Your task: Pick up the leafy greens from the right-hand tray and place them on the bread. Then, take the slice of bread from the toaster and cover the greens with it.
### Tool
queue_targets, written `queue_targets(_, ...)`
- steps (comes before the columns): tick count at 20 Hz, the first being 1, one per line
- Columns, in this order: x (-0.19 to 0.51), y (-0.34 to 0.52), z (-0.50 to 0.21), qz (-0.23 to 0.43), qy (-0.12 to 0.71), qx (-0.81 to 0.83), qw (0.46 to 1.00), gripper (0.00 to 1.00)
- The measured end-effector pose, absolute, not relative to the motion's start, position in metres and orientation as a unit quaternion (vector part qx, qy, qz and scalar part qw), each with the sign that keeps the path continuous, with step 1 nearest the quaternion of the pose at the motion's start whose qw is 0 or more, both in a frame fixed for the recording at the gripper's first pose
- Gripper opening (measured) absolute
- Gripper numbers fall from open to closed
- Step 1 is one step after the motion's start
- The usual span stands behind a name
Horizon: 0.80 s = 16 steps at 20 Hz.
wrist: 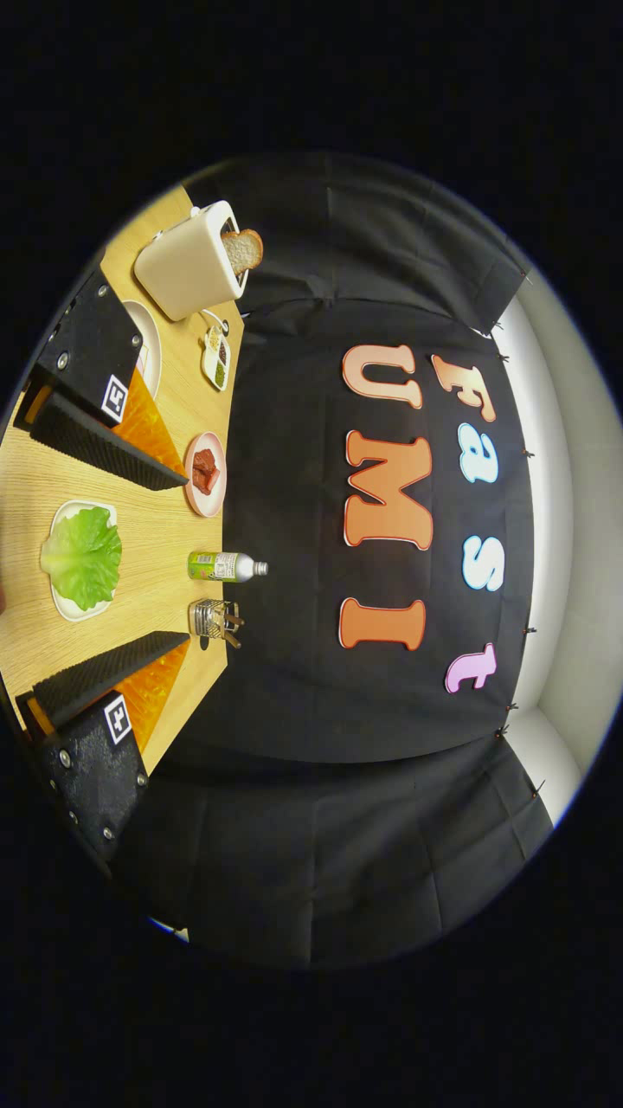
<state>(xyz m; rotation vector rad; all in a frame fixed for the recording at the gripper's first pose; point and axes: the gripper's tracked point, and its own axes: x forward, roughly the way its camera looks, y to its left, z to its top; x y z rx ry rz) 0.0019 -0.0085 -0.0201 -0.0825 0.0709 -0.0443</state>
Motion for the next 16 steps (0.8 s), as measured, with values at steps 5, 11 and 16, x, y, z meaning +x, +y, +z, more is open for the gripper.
queue_targets(5, 0.013, -0.005, -0.034, -0.017, 0.040, -0.049, 0.998, 0.98)
queue_targets(11, 0.032, 0.000, -0.086, -0.010, 0.111, -0.060, 0.992, 0.98)
queue_targets(16, 0.047, -0.007, -0.126, -0.015, 0.165, -0.085, 0.983, 0.99)
